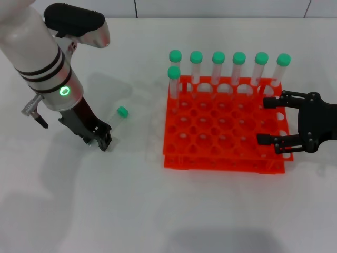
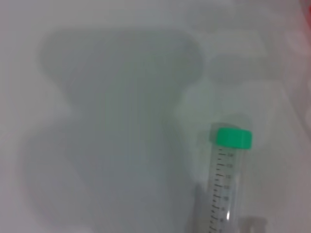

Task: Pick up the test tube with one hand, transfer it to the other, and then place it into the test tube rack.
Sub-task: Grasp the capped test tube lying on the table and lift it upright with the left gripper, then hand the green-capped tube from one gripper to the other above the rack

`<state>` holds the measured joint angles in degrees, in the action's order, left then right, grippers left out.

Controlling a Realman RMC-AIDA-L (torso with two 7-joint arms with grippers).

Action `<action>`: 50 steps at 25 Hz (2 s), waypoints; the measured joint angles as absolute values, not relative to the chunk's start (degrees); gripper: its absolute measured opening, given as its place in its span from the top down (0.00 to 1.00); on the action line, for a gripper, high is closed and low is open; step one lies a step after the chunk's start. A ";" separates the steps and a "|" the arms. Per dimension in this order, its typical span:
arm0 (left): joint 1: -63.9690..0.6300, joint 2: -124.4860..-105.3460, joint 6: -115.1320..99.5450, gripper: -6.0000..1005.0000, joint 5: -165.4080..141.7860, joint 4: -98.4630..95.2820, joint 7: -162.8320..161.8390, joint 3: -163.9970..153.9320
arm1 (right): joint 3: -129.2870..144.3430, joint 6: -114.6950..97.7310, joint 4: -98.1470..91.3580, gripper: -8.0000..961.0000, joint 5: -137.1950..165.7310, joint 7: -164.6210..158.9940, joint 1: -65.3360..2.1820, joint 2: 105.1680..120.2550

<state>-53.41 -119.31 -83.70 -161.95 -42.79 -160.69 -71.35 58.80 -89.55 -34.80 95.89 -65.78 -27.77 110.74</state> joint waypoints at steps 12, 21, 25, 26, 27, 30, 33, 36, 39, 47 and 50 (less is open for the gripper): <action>-52.66 -119.45 -82.84 0.76 -161.05 -43.96 -160.07 -71.82 | 57.75 -90.11 -34.80 0.09 95.88 -66.34 -27.37 110.64; -47.57 -119.44 -83.10 0.80 -152.50 -65.21 -155.00 -71.80 | 55.61 -90.91 -34.93 0.09 95.86 -66.92 -26.55 110.15; -44.21 -119.46 -77.34 0.80 -145.74 -71.17 -147.44 -71.79 | 54.18 -91.63 -34.96 0.09 95.81 -67.02 -26.33 110.09; -43.65 -119.45 -75.93 0.80 -143.79 -71.52 -145.57 -71.81 | 53.48 -92.00 -34.98 0.09 95.79 -67.04 -26.22 110.11; -43.03 -119.42 -74.11 0.80 -141.46 -71.73 -143.35 -71.80 | 52.88 -92.26 -34.99 0.09 95.78 -67.06 -26.07 110.19; -41.20 -119.38 -69.39 0.80 -133.64 -71.25 -135.60 -71.66 | 51.49 -92.50 -35.04 0.09 95.75 -67.06 -25.57 110.61; -40.27 -119.22 -67.01 0.79 -122.49 -67.36 -125.25 -70.99 | 50.70 -92.50 -35.08 0.09 95.70 -67.06 -25.34 110.96; -40.74 -118.84 -67.88 0.79 -113.02 -61.18 -114.75 -70.34 | 50.56 -92.55 -35.13 0.09 95.68 -67.08 -25.09 111.27; -41.52 -118.54 -70.57 0.79 -107.13 -55.00 -104.82 -69.32 | 50.50 -92.75 -35.57 0.09 95.19 -67.42 -24.70 111.47; -45.86 -116.92 -79.98 0.79 -104.53 -40.14 -87.93 -66.08 | 47.32 -93.44 -35.86 0.09 94.90 -69.69 -24.46 111.08; -46.65 -116.35 -81.85 0.79 -104.75 -37.48 -85.13 -66.20 | 45.80 -93.90 -36.17 0.09 94.84 -71.61 -24.45 110.97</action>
